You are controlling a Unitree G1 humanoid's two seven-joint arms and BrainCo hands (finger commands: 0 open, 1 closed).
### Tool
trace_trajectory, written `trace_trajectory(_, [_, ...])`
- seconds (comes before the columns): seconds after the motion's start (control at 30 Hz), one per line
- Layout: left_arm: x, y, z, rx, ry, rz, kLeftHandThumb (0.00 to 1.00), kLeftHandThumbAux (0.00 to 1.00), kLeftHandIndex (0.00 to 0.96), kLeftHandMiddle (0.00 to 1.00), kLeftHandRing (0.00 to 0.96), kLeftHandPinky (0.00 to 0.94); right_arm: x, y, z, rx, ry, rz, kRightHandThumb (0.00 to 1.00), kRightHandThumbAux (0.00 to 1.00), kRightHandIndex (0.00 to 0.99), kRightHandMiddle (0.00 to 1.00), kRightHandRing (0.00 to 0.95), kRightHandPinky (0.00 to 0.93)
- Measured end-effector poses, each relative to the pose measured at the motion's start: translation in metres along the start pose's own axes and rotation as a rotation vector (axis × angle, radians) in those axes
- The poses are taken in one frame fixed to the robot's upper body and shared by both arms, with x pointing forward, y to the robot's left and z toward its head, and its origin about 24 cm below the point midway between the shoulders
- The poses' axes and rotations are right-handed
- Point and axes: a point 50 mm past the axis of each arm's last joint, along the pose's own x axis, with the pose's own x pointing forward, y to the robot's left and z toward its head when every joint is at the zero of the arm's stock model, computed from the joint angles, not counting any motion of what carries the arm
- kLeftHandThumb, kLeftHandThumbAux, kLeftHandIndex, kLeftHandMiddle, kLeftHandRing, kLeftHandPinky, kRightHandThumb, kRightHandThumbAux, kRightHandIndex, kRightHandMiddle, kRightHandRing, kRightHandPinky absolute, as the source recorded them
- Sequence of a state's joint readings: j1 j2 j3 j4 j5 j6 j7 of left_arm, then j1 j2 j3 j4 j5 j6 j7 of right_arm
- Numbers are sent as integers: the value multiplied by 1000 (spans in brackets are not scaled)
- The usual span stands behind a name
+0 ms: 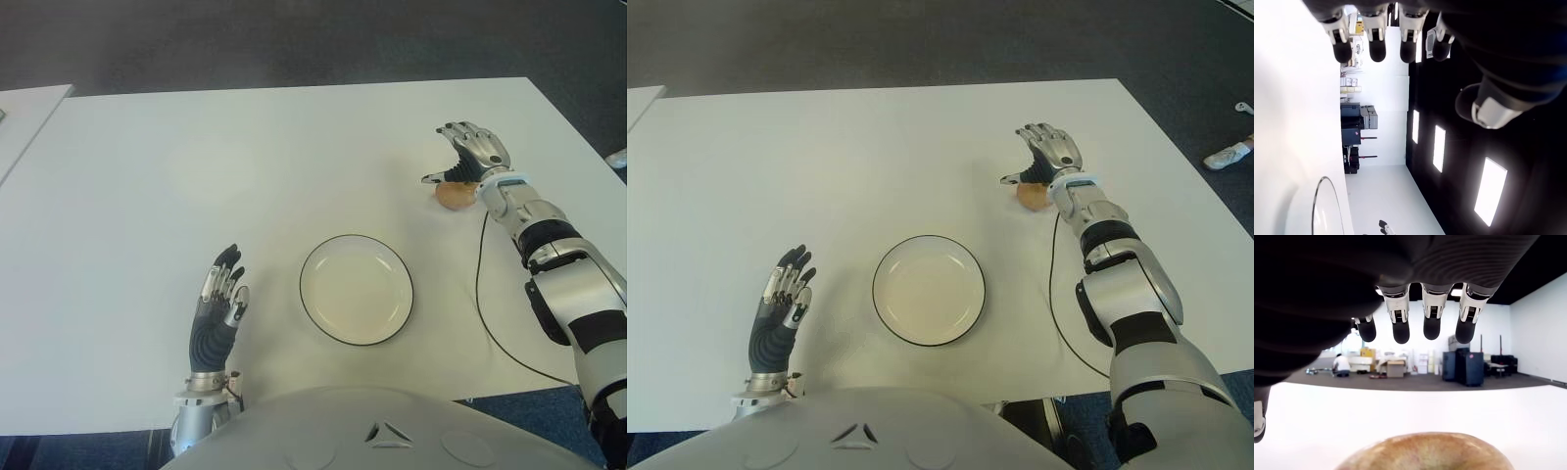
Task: Put the apples into the plate.
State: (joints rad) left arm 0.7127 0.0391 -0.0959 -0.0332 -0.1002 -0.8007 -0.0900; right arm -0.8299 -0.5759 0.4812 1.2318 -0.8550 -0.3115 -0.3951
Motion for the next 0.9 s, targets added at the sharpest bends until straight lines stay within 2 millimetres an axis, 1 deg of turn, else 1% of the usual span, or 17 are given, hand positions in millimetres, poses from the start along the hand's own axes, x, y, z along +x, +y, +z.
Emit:
trace_trajectory(0.4, [0,3,0,-49,14,10,47,562,80,13,0,0,-2,6,-4,11,39,38,208,484,0,0,0,0])
trace_trajectory(0.6, [0,3,1,-57,17,9,71,551,88,16,0,0,-3,7,-6,20,54,45,213,492,0,0,0,0])
trace_trajectory(0.9, [0,3,3,-67,20,4,76,535,85,20,0,0,-5,11,-10,27,78,73,233,508,0,0,0,0])
